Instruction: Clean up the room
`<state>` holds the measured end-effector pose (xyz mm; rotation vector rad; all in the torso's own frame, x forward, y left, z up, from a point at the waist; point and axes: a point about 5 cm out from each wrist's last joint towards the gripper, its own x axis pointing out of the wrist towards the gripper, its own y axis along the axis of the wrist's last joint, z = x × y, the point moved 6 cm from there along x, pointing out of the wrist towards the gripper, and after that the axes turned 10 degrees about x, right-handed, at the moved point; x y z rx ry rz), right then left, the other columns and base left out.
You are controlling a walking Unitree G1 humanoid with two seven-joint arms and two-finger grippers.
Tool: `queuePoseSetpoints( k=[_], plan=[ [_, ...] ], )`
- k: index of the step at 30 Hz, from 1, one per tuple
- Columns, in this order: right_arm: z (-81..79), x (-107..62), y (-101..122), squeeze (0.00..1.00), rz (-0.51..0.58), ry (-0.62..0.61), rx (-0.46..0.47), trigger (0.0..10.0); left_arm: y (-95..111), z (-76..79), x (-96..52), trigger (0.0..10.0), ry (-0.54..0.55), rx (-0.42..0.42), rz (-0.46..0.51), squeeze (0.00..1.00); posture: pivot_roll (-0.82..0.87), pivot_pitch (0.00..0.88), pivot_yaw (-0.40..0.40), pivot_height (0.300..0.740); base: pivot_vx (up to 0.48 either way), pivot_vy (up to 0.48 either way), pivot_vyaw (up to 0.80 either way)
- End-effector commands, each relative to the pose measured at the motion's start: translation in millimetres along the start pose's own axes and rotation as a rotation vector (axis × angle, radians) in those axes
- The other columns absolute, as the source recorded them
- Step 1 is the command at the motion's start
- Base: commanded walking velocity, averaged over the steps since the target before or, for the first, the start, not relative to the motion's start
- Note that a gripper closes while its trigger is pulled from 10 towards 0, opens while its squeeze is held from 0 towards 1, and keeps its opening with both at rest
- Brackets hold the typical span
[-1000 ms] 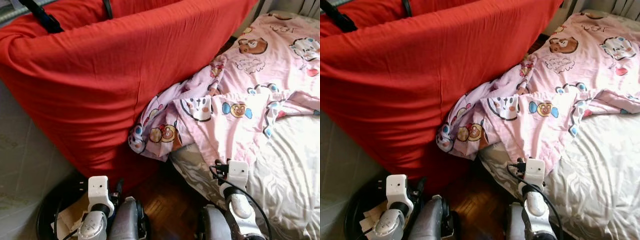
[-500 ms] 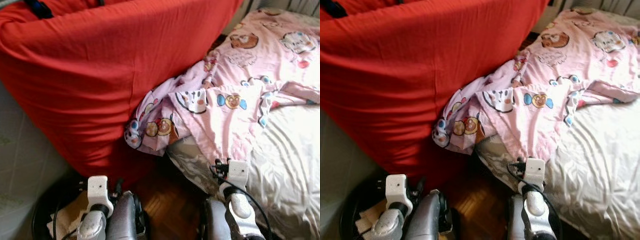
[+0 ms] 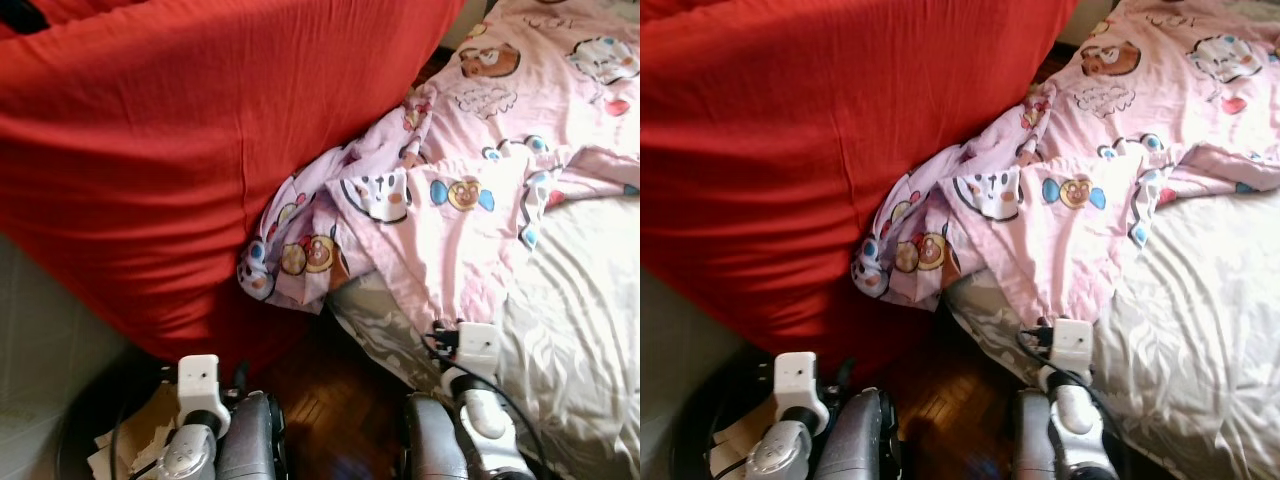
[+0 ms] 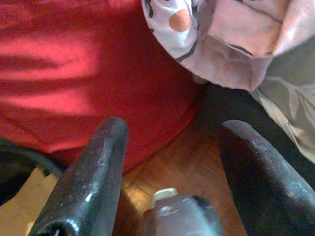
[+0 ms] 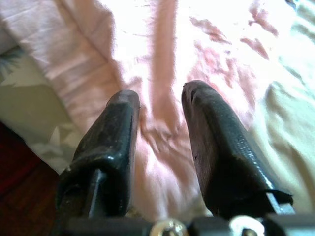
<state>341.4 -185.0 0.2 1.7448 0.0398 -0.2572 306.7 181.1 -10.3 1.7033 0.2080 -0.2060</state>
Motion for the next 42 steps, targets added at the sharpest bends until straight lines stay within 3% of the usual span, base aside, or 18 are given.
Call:
queuePoseSetpoints(
  k=[1, 13, 14, 16, 17, 34, 38, 39, 40, 42],
  plan=[
    [-8.7, -4.0, -10, 0.00, -0.027, 0.017, 0.012, 10.0, -12, -9.7, -6.7, 10.0, 0.019, 0.016, -0.040, 0.00, -0.05, 0.237, 0.062, 0.603, 0.307, 0.000, 0.00],
    [-8.9, -3.5, -11, 0.00, -0.036, 0.018, -0.003, 10.0, -11, -9.9, -6.4, 10.0, 0.024, 0.007, -0.032, 0.00, -0.05, 0.237, 0.062, 0.603, 0.102, 0.000, 0.00],
    [-8.9, -3.5, -11, 0.23, -0.035, 0.017, -0.006, 10.0, -11, -10.1, -6.4, 10.0, 0.025, 0.007, -0.032, 0.00, -0.05, 0.239, 0.062, 0.603, 0.000, 0.000, 0.00],
    [-8.8, -3.6, -11, 0.23, -0.033, 0.016, -0.009, 10.0, -11, -10.2, -6.6, 10.0, 0.025, 0.007, -0.033, 0.00, -0.05, 0.238, 0.062, 0.603, 0.000, 0.000, 0.00],
    [-8.0, -3.8, -12, 1.00, -0.039, 0.011, -0.014, 10.0, -11, -10.2, -6.6, 10.0, 0.025, 0.008, -0.033, 0.00, -0.05, 0.238, 0.061, 0.603, 0.000, 0.000, 0.00],
    [16.4, -15.4, -32, 1.00, -0.110, -0.114, -0.064, 10.0, -14, -9.1, -8.6, 10.0, 0.023, 0.010, -0.042, 0.00, -0.05, 0.245, 0.060, 0.603, 0.000, 0.000, 0.00],
    [20.5, -19.4, -42, 1.00, -0.156, -0.138, -0.034, 10.0, -14, -8.7, -8.7, 10.0, 0.022, 0.010, -0.044, 0.00, -0.05, 0.246, 0.061, 0.603, 0.000, 0.000, 0.00],
    [20.1, -20.3, -46, 0.90, -0.177, -0.136, -0.022, 10.0, -14, -8.6, -8.7, 10.0, 0.021, 0.011, -0.044, 0.00, -0.05, 0.247, 0.062, 0.603, 0.000, 0.000, 0.00],
    [16.6, -21.2, -52, 0.00, -0.214, -0.118, -0.015, 10.0, -14, -8.6, -8.6, 10.0, 0.020, 0.011, -0.044, 0.00, -0.06, 0.248, 0.064, 0.603, 0.000, 0.000, 0.00],
    [13.2, -21.8, -57, 0.00, -0.241, -0.102, -0.005, 10.0, -14, -8.3, -8.6, 10.0, 0.019, 0.012, -0.044, 0.00, -0.05, 0.248, 0.065, 0.603, 0.000, 0.000, 0.00]
  ],
)
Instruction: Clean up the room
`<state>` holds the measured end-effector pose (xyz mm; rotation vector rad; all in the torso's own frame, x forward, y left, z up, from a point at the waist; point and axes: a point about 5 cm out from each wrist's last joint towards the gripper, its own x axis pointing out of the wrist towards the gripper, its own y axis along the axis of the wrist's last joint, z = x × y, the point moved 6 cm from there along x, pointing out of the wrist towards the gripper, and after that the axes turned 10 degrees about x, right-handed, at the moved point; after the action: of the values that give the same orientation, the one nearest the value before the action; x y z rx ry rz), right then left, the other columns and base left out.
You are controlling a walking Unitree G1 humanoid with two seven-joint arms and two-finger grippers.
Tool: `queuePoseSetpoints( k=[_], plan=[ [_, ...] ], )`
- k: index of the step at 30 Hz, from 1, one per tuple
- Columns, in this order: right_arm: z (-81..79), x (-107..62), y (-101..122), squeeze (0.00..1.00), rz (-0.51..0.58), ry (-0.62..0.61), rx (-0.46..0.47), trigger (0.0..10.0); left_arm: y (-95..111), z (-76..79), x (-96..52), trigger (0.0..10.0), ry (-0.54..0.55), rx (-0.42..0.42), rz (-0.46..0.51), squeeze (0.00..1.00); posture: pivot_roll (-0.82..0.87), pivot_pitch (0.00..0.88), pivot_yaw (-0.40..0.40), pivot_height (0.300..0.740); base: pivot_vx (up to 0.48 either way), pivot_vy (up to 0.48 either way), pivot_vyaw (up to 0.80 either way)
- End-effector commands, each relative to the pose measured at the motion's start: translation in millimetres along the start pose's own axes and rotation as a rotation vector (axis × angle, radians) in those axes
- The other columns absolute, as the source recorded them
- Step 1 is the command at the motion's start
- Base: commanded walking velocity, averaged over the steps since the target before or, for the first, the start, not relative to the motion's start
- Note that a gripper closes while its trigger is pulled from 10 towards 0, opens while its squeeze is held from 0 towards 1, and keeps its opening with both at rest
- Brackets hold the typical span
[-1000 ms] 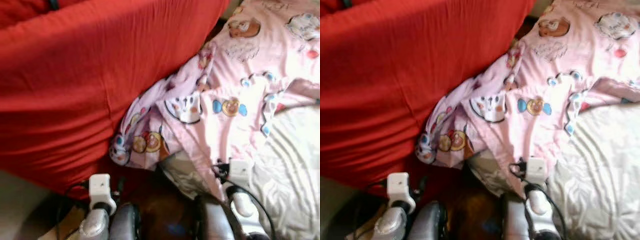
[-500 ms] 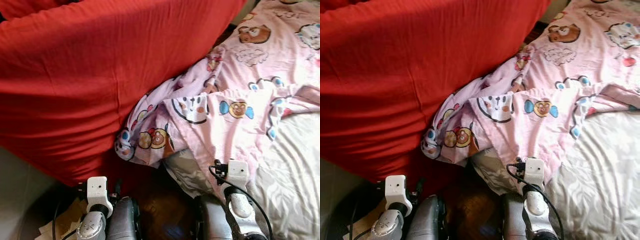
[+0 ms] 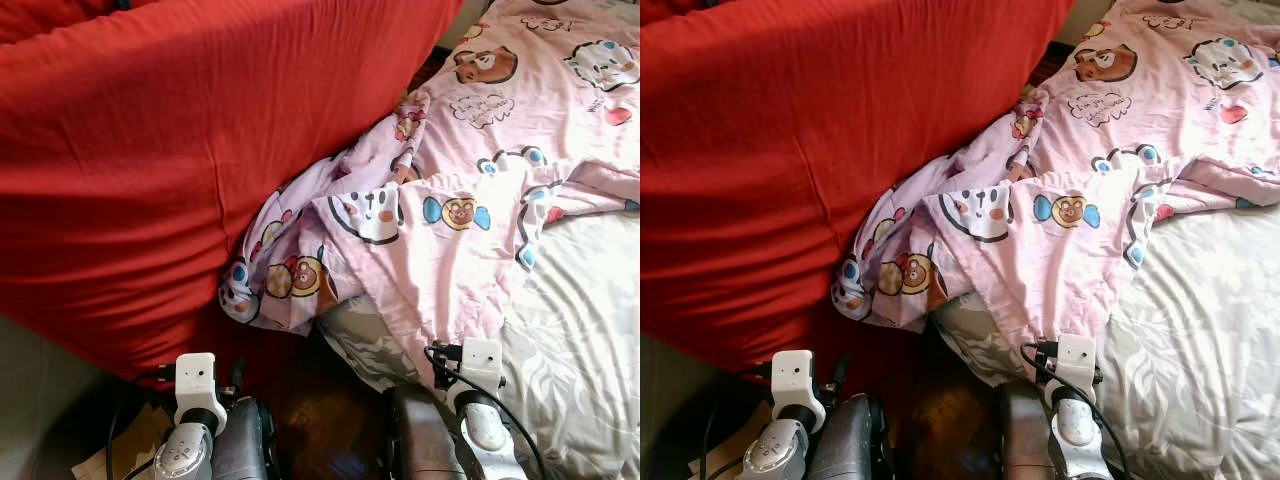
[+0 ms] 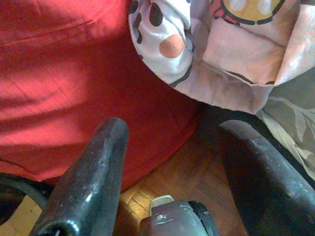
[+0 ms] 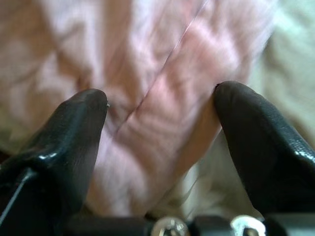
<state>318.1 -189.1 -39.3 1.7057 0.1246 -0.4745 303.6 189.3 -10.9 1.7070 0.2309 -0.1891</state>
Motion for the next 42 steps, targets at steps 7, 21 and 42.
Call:
queuePoseSetpoints(
  k=[7, 21, 42],
  plan=[
    [-3.8, -2.2, -20, 0.00, -0.108, 0.014, 0.020, 10.0, -13, -0.7, -6.5, 10.0, -0.008, 0.013, -0.042, 0.00, -0.05, 0.251, 0.067, 0.603, 0.000, 0.000, 0.00],
    [-9.7, 1.7, -33, 0.00, -0.255, 0.064, -0.092, 10.0, -17, 3.6, -6.7, 10.0, -0.030, 0.009, -0.059, 0.00, -0.04, 0.256, 0.065, 0.603, 0.000, 0.000, 0.00],
    [-13.1, 4.6, -28, 0.00, -0.248, 0.104, -0.123, 0.0, -16, 6.5, -7.2, 10.0, -0.030, 0.000, -0.053, 0.00, -0.04, 0.260, 0.057, 0.603, 0.000, 0.000, 0.00]
  ],
)
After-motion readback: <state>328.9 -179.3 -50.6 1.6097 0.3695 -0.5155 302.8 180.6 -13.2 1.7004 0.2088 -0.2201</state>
